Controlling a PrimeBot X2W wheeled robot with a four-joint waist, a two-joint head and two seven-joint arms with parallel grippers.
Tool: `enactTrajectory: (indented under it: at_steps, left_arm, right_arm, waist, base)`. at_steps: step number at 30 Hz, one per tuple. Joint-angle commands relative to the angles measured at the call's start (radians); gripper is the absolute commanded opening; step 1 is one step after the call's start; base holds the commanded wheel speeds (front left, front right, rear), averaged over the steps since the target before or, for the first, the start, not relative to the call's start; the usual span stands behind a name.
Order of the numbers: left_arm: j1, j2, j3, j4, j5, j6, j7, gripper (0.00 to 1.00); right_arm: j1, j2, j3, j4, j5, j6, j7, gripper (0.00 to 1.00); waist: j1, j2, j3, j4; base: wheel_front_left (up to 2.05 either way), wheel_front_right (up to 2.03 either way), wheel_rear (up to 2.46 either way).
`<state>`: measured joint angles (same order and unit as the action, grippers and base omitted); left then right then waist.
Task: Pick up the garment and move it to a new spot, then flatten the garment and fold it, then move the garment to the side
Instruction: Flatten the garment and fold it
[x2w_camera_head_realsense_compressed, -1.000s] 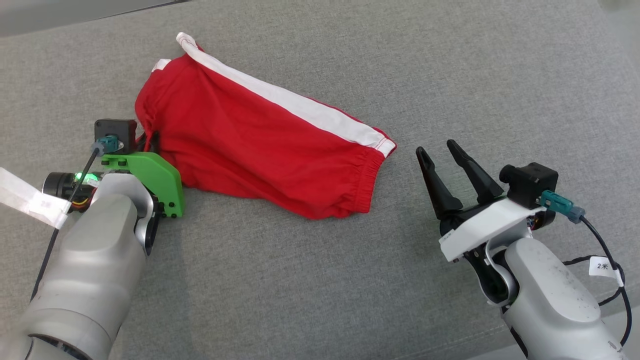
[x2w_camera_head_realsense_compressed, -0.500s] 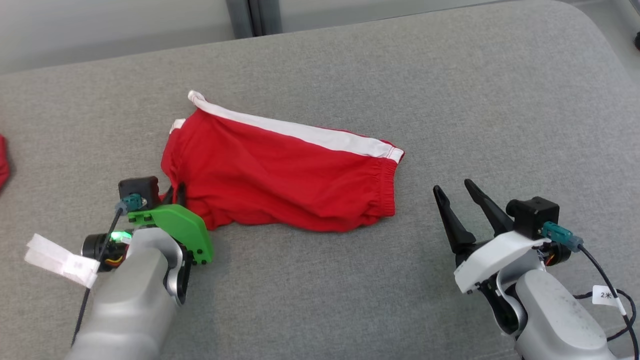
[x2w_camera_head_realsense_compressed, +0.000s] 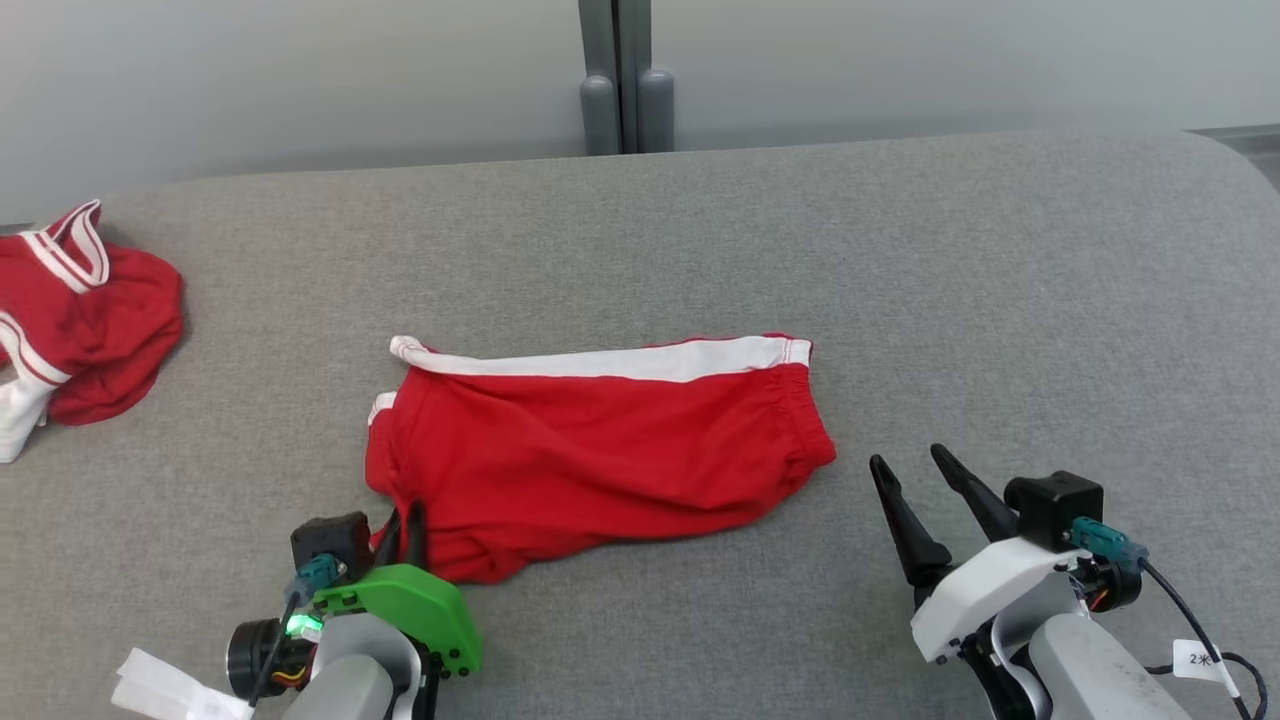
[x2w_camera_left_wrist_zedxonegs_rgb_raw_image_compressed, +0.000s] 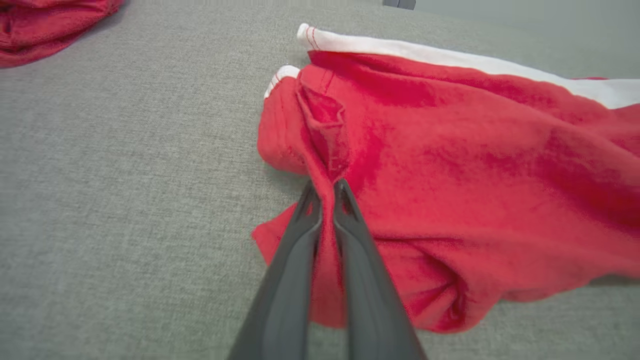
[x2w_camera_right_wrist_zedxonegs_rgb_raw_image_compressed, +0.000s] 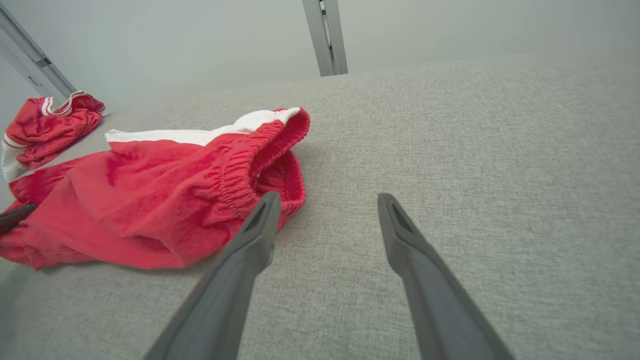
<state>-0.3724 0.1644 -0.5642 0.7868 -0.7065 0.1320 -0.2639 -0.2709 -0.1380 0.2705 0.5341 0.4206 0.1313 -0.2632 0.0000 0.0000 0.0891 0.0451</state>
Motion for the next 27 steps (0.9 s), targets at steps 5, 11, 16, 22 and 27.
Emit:
enactTrajectory:
  at_steps: [5,11,16,22,27]
  left_arm:
    - [0.066,-0.024,0.086,-0.11,0.099,0.004,0.0,1.0]
    - [0.086,-0.054,0.138,-0.179,0.198,-0.019,0.0,1.0]
    - [0.078,-0.072,0.166,-0.184,0.246,-0.051,0.0,1.0]
    - [0.071,-0.087,0.198,-0.175,0.289,-0.08,0.0,1.0]
    - [0.079,-0.098,0.225,-0.173,0.32,-0.09,0.0,1.0]
  right_arm:
    - [-0.054,0.019,0.026,-0.003,-0.017,-0.001,-0.002,1.0]
    - [-0.159,0.054,0.033,0.077,-0.042,-0.001,-0.002,1.0]
    - [-0.222,0.075,-0.022,0.232,-0.079,-0.001,-0.002,1.0]
    - [-0.225,0.085,-0.058,0.384,-0.086,-0.001,-0.002,1.0]
    - [-0.167,0.088,0.012,0.416,0.027,-0.001,0.004,0.47]
  waist:
    - [0.0,0.0,-0.006,0.041]
    - [0.0,0.0,0.025,0.075]
    - [0.0,0.0,0.045,0.106]
    - [0.0,0.0,0.064,0.133]
    - [0.0,0.0,0.064,0.137]
  base:
    - [0.0,0.0,0.0]
    - [0.0,0.0,0.0]
    - [0.0,0.0,0.0]
    - [0.0,0.0,0.0]
    - [0.0,0.0,0.0]
